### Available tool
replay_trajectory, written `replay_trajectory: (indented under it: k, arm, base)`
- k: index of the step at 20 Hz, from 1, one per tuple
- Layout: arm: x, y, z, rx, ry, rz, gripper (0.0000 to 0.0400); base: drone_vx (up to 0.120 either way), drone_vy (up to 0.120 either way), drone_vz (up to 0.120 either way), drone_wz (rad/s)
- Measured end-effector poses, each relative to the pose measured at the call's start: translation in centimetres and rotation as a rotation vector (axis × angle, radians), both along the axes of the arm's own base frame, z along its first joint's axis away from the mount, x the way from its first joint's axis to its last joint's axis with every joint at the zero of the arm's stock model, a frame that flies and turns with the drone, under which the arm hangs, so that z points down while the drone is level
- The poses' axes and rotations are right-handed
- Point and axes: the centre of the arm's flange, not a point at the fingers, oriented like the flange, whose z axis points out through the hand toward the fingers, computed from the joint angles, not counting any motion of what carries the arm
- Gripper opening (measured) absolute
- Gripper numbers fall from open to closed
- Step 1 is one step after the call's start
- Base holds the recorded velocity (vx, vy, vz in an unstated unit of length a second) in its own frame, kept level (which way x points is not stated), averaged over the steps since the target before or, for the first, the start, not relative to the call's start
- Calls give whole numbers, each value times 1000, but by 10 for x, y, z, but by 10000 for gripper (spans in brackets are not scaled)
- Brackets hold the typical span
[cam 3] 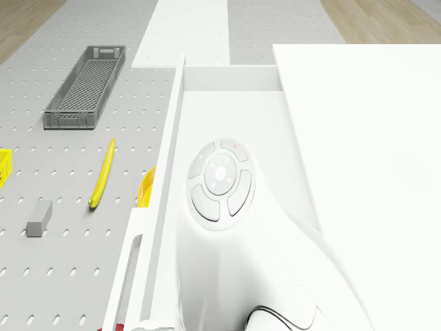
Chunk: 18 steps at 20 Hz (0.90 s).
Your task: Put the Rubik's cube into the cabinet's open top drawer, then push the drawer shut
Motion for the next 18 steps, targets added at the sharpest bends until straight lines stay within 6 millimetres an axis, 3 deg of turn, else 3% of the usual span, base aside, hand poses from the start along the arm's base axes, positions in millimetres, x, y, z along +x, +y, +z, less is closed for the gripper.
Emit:
replay_trajectory:
  k: [18]
  arm:
    - [0,12,71,0,0,0,325]
  base:
    - [0,0,0,0]
